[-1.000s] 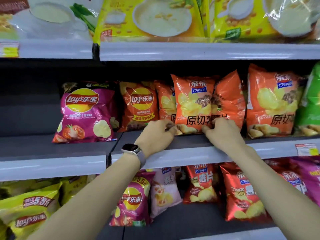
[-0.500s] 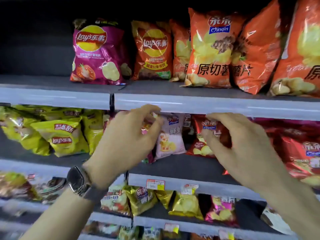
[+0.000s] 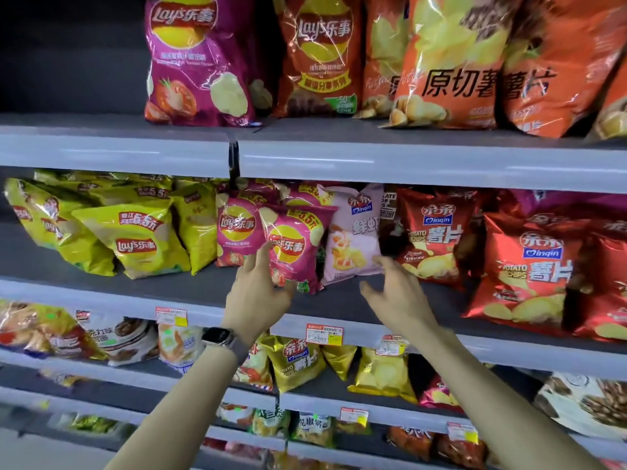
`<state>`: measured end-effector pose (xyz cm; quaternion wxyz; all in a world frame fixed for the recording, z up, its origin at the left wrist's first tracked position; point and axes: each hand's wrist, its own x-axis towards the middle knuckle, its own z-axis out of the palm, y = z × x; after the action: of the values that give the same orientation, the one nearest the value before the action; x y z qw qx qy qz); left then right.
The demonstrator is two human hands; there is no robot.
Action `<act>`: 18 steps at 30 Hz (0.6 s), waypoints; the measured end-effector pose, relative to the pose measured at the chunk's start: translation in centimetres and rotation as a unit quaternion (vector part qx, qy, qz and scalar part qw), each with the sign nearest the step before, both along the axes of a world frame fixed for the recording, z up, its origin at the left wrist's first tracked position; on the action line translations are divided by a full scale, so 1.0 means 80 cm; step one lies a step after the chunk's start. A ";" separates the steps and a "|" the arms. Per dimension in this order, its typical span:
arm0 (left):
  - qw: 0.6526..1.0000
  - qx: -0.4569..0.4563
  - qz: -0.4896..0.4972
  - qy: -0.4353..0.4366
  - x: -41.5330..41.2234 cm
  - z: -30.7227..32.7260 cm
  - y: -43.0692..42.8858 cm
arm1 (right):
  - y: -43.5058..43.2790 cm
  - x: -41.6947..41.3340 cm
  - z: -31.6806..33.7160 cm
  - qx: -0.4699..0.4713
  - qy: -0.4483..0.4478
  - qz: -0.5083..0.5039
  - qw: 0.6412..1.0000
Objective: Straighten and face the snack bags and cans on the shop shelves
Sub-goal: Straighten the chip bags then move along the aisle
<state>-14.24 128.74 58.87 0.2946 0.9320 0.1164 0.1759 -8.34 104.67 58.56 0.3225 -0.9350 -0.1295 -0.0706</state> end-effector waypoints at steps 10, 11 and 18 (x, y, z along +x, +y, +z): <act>0.993 -0.110 -0.022 -0.017 0.062 -0.037 0.025 | 0.055 0.117 -0.021 0.215 0.123 -0.089 0.965; 0.993 -0.109 -0.022 -0.022 0.065 -0.039 0.026 | 0.057 0.120 -0.025 0.226 0.118 -0.092 0.963; 0.995 -0.086 -0.006 -0.056 0.072 -0.045 0.030 | 0.057 0.102 -0.036 0.212 -0.004 -0.149 0.966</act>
<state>-8.51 131.15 55.24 0.3812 0.8925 0.1092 0.2151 -0.16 109.22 55.65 0.4985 -0.8538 0.0282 -0.1476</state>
